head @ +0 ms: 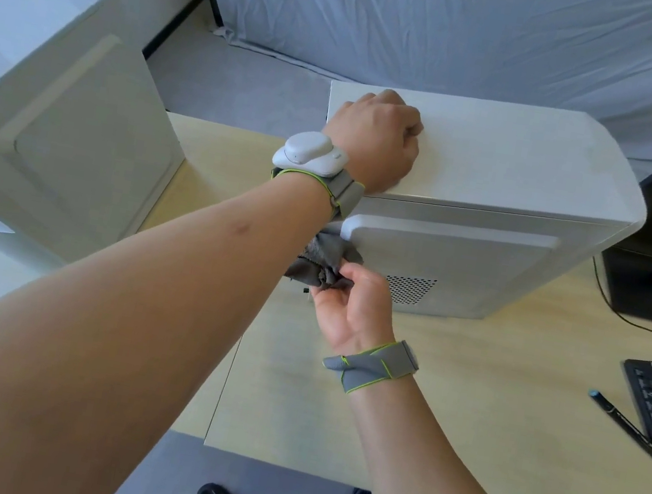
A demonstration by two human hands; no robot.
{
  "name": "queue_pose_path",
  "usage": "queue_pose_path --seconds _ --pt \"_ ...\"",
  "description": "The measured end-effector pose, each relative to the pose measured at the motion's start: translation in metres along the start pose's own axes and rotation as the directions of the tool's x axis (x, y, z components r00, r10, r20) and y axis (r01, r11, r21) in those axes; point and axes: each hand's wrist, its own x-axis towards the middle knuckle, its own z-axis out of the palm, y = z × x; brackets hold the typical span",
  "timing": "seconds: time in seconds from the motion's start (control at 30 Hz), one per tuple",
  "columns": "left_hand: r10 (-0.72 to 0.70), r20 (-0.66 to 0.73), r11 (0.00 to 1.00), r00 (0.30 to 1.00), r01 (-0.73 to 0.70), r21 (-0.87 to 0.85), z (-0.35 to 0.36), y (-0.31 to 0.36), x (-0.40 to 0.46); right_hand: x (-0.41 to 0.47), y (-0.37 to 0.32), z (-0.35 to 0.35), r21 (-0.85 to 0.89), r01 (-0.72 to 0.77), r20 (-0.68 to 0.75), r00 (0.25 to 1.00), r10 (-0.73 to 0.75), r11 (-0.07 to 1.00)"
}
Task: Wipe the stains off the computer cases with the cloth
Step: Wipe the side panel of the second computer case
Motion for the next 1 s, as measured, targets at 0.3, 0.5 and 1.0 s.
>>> queue_pose_path --seconds 0.3,0.5,1.0 --pt "-0.009 0.009 1.0 1.0 0.009 -0.01 -0.001 0.002 0.001 -0.027 -0.037 -0.015 -0.155 -0.062 0.09 0.993 0.077 0.986" --pt "-0.01 -0.002 1.0 1.0 0.01 -0.022 0.001 -0.002 0.001 0.005 0.018 -0.088 -0.134 -0.274 -0.33 0.919 0.217 0.953" --pt "0.004 -0.007 1.0 1.0 -0.005 -0.021 0.002 -0.001 0.001 0.048 0.041 -0.077 -0.617 -0.171 -0.344 0.937 -0.068 0.768"
